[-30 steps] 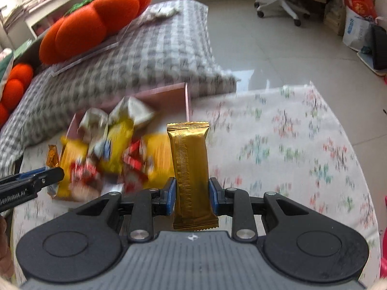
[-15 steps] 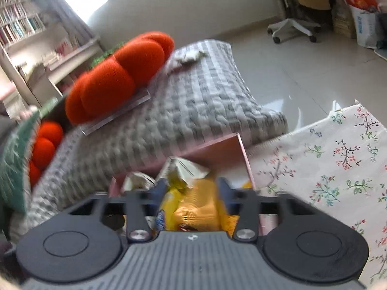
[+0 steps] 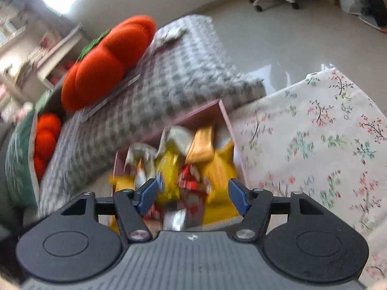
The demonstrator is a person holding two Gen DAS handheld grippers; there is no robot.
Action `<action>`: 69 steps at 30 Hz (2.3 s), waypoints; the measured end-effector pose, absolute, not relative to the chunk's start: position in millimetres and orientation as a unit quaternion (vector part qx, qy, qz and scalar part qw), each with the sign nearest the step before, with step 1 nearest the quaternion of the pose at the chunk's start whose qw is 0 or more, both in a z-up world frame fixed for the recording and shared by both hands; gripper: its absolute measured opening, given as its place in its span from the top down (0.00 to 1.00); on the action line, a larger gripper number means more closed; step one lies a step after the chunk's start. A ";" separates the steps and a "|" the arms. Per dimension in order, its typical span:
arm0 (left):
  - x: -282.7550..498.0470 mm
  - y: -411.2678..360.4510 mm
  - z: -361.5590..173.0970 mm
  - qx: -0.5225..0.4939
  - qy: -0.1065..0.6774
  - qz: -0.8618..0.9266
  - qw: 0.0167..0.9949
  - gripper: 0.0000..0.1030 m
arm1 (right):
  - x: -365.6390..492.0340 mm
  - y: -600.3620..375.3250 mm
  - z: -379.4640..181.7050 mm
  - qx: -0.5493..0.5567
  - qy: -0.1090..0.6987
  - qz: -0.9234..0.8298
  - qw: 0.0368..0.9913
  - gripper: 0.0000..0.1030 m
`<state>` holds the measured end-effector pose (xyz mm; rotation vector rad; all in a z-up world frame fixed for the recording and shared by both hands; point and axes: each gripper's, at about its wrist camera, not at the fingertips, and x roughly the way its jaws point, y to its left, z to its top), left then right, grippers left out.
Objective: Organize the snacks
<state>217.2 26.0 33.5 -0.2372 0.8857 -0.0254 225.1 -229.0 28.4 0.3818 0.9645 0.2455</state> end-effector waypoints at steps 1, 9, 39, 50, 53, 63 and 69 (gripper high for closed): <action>209.1 26.7 32.3 -0.119 0.434 -0.009 0.893 0.29 | 217.8 -227.0 30.0 0.170 0.465 0.125 0.860 0.40; 153.3 21.4 41.3 -0.116 0.465 0.017 0.878 0.29 | 162.4 -227.7 49.3 0.126 0.500 0.151 0.843 0.40; 91.4 -4.5 45.6 -0.025 0.446 0.046 0.894 0.07 | 76.4 -215.1 35.2 -0.018 0.470 0.157 0.869 0.05; 91.8 -2.7 45.8 -0.033 0.453 0.036 0.890 0.03 | 78.6 -214.7 34.7 -0.010 0.467 0.139 0.873 0.05; 92.5 -2.5 43.8 -0.034 0.461 0.035 0.886 0.03 | 78.7 -213.8 34.6 -0.014 0.467 0.139 0.873 0.04; 93.3 1.1 41.8 -0.036 0.466 0.043 0.883 0.01 | 78.4 -206.6 33.8 -0.026 0.463 0.136 0.875 0.04; 92.6 0.5 42.8 -0.044 0.465 0.033 0.884 0.00 | 77.2 -203.3 34.7 -0.034 0.455 0.131 0.880 0.03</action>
